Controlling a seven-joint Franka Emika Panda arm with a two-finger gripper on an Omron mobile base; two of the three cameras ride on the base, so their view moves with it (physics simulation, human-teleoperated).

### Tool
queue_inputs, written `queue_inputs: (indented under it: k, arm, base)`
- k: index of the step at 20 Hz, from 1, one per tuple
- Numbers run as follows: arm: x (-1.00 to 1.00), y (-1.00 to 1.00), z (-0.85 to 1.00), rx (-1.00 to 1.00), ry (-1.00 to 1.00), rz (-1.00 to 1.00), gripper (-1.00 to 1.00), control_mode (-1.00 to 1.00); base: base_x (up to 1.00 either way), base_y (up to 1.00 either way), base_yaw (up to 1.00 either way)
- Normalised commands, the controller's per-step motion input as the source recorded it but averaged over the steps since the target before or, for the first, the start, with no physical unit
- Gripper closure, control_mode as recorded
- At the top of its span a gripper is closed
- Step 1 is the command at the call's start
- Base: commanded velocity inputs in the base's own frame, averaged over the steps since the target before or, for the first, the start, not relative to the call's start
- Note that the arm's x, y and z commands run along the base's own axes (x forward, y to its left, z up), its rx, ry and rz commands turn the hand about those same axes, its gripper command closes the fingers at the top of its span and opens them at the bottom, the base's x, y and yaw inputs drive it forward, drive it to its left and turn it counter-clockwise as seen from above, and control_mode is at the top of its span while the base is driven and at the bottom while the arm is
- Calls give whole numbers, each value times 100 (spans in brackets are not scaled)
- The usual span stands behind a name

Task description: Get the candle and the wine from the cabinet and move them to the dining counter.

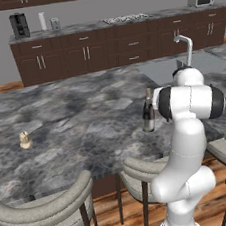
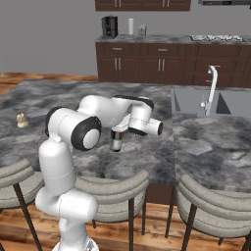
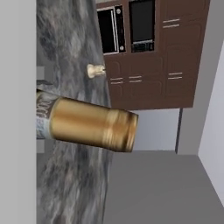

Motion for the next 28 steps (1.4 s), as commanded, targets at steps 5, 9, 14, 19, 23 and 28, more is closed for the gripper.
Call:
queue_inputs:
  k: [5,9,14,19,23,28]
  arm:
    - [0,13,0,0,0,2,100,-100]
    - [0,25,0,0,0,3,100,-100]
    - [-1,8,0,0,0,2,100,-100]
    - [-4,0,0,0,0,0,100,-100]
    - [-14,0,0,0,-4,0,100,-100]
    - [-21,0,-3,0,-9,0,100,-100]
  base:
    - [0,0,0]
    - [0,0,0]
    - [0,0,0]
    - [0,0,0]
    - [0,0,0]
    - [0,0,0]
